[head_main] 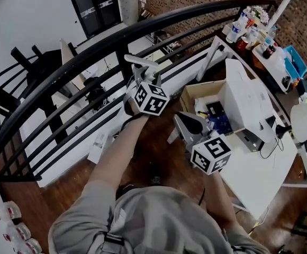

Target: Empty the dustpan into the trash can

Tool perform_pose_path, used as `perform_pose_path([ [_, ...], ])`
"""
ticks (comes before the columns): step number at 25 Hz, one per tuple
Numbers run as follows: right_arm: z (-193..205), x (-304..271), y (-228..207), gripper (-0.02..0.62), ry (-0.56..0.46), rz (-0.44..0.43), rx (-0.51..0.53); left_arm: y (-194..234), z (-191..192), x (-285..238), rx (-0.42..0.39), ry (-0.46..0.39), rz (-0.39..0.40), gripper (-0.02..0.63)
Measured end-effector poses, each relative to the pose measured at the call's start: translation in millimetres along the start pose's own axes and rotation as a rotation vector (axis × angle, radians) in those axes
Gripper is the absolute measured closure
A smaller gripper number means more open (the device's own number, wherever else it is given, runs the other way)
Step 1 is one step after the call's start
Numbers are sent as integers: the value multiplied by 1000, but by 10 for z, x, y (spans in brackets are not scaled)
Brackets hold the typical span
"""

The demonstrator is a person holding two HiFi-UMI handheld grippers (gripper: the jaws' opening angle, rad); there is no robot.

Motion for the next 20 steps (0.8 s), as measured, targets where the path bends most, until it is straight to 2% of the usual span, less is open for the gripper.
perform_pose_path([
  [4, 36, 17, -77, 597, 7, 3, -14, -25, -1, 7, 6, -1, 2, 423],
  [10, 54, -53, -27, 597, 3, -50, -14, 141, 23, 286, 25, -23, -40, 423],
  [20, 90, -313, 657, 597, 8, -190, 13, 760, 402, 1334, 103, -99, -173, 422],
])
Point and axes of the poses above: the fingertips, and each gripper's own axes: x backward along the fingers, y to its left, z out of its underside, the point moved 9 cm from there along x, backward along the fingers, and after that the axes turned 11 degrees about z, right-handed, at the moved point
